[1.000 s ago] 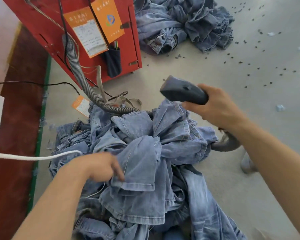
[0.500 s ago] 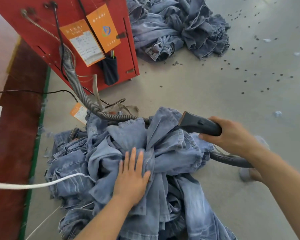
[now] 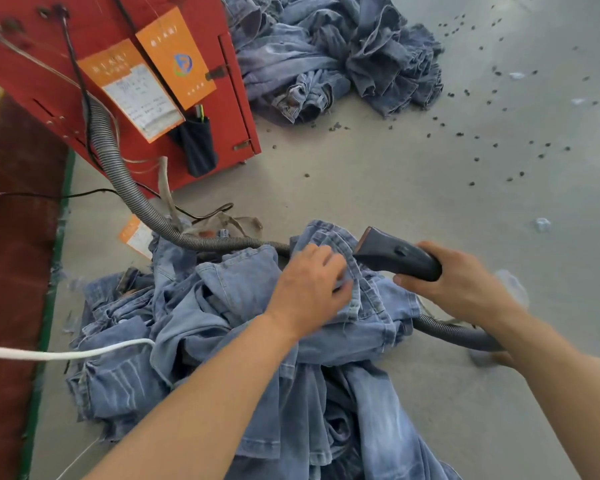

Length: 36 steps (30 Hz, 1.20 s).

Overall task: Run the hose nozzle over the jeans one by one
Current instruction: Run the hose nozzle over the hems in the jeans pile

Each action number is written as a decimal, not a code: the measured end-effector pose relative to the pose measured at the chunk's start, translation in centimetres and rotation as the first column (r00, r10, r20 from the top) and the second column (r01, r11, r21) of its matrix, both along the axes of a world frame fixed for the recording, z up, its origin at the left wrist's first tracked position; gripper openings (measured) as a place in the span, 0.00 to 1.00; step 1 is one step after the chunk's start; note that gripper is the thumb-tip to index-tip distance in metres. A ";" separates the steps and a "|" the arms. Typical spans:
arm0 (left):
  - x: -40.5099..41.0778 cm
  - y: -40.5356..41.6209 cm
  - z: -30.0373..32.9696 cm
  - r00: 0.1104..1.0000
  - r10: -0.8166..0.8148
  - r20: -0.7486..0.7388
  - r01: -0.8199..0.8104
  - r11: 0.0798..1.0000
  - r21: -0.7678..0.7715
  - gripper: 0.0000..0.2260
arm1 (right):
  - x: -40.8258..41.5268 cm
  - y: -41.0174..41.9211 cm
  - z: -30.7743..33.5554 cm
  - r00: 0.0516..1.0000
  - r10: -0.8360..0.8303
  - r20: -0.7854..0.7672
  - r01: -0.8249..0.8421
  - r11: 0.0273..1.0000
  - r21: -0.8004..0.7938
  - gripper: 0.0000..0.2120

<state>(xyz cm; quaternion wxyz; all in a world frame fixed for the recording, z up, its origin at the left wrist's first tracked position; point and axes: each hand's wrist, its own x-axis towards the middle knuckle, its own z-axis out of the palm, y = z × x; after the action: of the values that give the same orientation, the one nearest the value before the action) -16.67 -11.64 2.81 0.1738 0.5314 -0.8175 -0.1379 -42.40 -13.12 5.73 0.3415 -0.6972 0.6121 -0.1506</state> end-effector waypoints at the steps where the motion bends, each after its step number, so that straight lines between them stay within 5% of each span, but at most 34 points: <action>1: -1.4 0.8 -1.2 0.996 -0.089 0.011 0.087 0.989 0.118 0.16 | -0.1 0.0 0.0 1.000 -0.004 -0.002 0.004 1.000 -0.002 0.12; 3: -2.7 1.5 -3.8 0.983 -0.061 0.174 -0.023 0.895 0.446 0.32 | -0.3 0.0 0.1 1.000 -0.013 -0.001 0.013 1.000 -0.004 0.12; 5: -2.2 1.6 -5.7 0.966 0.021 0.259 -0.170 0.805 0.568 0.27 | -0.4 0.1 0.3 1.000 -0.019 -0.001 0.019 1.000 0.005 0.12; 7: -0.9 1.4 -6.1 0.966 0.255 0.046 -0.227 0.749 0.622 0.13 | -0.4 0.0 0.5 1.000 -0.025 -0.003 0.025 1.000 0.003 0.12; 10: 2.4 1.6 -5.4 0.778 0.604 -0.172 -0.329 0.625 0.708 0.25 | -0.1 0.0 1.1 1.000 -0.029 0.004 0.029 1.000 -0.010 0.11; 13: 5.4 3.5 -3.8 0.618 0.725 -0.304 -0.326 0.588 0.740 0.25 | 0.3 0.0 2.5 0.998 0.056 0.043 -0.056 0.998 0.012 0.11; 18: 5.7 5.7 -3.8 0.607 0.696 -0.385 -0.331 0.661 0.674 0.26 | 1.8 1.0 4.0 0.959 0.282 0.005 -0.282 0.957 0.071 0.13; 23: 4.2 5.4 -4.3 0.617 0.640 -0.457 -0.219 0.698 0.682 0.07 | 3.1 1.8 3.1 0.985 0.173 -0.020 -0.172 0.984 0.034 0.10; 26: 5.6 5.4 -4.9 0.627 0.591 -0.508 -0.041 0.676 0.736 0.16 | 2.7 1.6 2.6 0.990 0.132 -0.051 -0.130 0.990 0.046 0.10; 32: 5.8 4.6 -5.8 0.515 0.692 -0.507 -0.138 0.650 0.747 0.05 | 4.0 1.9 2.5 0.948 0.268 -0.169 -0.241 0.956 0.168 0.15; 36: 5.9 4.9 -6.0 0.720 0.500 -0.481 -0.062 0.737 0.673 0.15 | 5.8 1.9 0.6 0.948 0.161 -0.275 -0.142 0.986 0.088 0.10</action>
<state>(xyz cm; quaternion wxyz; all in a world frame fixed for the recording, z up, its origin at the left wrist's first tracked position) -10.77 -6.75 -3.18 0.2768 0.6038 -0.5208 -0.5363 -36.55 -11.25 6.34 0.2850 -0.7444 0.6039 -0.0028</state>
